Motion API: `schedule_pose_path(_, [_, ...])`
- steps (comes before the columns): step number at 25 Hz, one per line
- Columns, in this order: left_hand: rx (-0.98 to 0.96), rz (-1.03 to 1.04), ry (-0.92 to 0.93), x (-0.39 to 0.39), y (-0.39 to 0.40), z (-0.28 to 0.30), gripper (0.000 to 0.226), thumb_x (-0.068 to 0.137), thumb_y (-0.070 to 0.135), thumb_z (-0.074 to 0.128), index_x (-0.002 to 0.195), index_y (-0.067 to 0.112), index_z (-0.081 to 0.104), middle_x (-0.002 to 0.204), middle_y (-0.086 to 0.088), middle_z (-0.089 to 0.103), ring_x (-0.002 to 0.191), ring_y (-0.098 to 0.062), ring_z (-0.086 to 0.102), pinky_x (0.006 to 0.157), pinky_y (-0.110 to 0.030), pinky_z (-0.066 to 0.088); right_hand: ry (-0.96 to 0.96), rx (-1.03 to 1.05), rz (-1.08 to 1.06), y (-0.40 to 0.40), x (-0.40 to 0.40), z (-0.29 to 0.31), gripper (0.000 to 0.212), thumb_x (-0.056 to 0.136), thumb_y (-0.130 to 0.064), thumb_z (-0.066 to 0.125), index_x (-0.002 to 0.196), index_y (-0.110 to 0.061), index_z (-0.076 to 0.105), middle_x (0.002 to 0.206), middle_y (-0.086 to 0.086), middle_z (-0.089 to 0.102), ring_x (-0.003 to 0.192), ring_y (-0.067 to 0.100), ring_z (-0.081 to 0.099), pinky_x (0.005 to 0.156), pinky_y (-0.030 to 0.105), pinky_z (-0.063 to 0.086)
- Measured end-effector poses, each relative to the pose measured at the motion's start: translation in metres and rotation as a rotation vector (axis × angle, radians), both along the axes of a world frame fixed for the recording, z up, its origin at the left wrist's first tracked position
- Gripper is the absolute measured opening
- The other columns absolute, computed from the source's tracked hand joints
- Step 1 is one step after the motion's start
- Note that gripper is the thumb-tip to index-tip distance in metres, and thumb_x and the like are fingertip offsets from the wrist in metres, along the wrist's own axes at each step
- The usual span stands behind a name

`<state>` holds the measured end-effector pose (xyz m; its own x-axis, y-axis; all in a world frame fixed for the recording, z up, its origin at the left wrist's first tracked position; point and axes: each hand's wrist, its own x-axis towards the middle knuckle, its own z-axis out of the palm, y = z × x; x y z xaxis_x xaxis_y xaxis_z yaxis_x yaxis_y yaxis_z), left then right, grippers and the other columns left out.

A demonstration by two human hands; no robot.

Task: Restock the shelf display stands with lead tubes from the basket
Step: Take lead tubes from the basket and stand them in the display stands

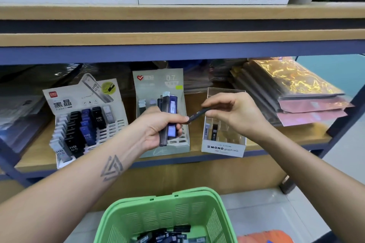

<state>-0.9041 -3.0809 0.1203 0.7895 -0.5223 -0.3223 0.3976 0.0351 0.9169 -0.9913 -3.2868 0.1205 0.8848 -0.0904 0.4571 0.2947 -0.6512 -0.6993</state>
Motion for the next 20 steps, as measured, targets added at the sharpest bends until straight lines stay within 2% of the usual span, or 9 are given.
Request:
schedule_pose_path(3, [-0.002,0.010,0.039,-0.001,-0.008,-0.003,0.032,0.077,-0.010,0.077,0.103,-0.004,0.060,0.086,-0.024,0.065,0.053,-0.016,0.058,0.053,-0.029,0.056,0.068,0.011,-0.066,-0.014,-0.004,0.004,0.020,0.089,-0.006,0.074,0.107,-0.013,0.078,0.097,-0.002,0.076,0.090,0.011,0.071,0.086,0.029,0.058])
schedule_pose_path(6, [0.008,-0.005,0.061,-0.003,-0.014,-0.004,0.022,0.079,-0.009,0.076,0.095,-0.004,0.062,0.080,-0.022,0.068,0.052,-0.015,0.056,0.052,-0.028,0.055,0.162,-0.089,-0.204,-0.027,-0.005,0.001,0.021,0.086,-0.010,0.079,0.106,-0.013,0.077,0.089,-0.002,0.073,0.083,0.014,0.070,0.082,0.035,0.060])
schedule_pose_path(7, [0.012,-0.012,0.065,-0.003,-0.015,-0.005,0.021,0.079,-0.009,0.076,0.094,-0.004,0.062,0.076,-0.020,0.067,0.052,-0.015,0.056,0.052,-0.028,0.055,0.192,-0.152,-0.244,-0.028,-0.005,-0.002,0.019,0.084,-0.011,0.081,0.102,-0.013,0.077,0.085,-0.002,0.073,0.079,0.013,0.070,0.080,0.033,0.059])
schedule_pose_path(10, [0.018,-0.023,0.069,-0.004,-0.015,-0.007,0.023,0.079,-0.010,0.075,0.094,-0.002,0.060,0.069,-0.016,0.066,0.053,-0.016,0.056,0.053,-0.028,0.056,0.236,-0.259,-0.339,-0.022,-0.005,-0.013,0.011,0.084,-0.013,0.081,0.095,-0.015,0.078,0.084,-0.002,0.074,0.075,0.004,0.067,0.073,0.017,0.054])
schedule_pose_path(13, [0.025,-0.027,0.066,-0.005,-0.013,-0.008,0.027,0.079,-0.010,0.075,0.099,-0.002,0.060,0.072,-0.017,0.065,0.053,-0.016,0.056,0.054,-0.029,0.056,0.238,-0.281,-0.393,-0.017,-0.004,-0.024,0.012,0.087,-0.013,0.078,0.098,-0.016,0.079,0.090,-0.001,0.074,0.083,0.011,0.068,0.083,0.027,0.056])
schedule_pose_path(15, [0.035,-0.035,0.068,-0.005,-0.013,-0.009,0.031,0.078,-0.009,0.076,0.104,-0.002,0.060,0.075,-0.018,0.063,0.053,-0.017,0.056,0.054,-0.029,0.057,0.270,-0.266,-0.388,-0.013,-0.003,-0.029,0.012,0.086,-0.012,0.078,0.096,-0.018,0.079,0.085,-0.004,0.072,0.077,0.006,0.067,0.081,0.028,0.056])
schedule_pose_path(17, [0.046,-0.053,0.076,-0.006,-0.012,-0.010,0.028,0.078,-0.008,0.076,0.100,-0.001,0.060,0.073,-0.017,0.063,0.053,-0.017,0.056,0.055,-0.029,0.057,0.292,-0.265,-0.369,-0.011,-0.002,-0.035,0.012,0.086,-0.011,0.078,0.095,-0.018,0.079,0.083,-0.005,0.071,0.075,0.002,0.066,0.080,0.026,0.055])
schedule_pose_path(20, [0.060,-0.074,0.080,-0.009,-0.011,-0.010,0.021,0.080,-0.007,0.076,0.090,0.002,0.060,0.067,-0.014,0.062,0.053,-0.016,0.056,0.056,-0.029,0.056,0.297,-0.306,-0.358,-0.006,-0.001,-0.043,0.013,0.088,-0.009,0.076,0.098,-0.016,0.079,0.092,-0.001,0.074,0.084,0.012,0.068,0.083,0.031,0.057])
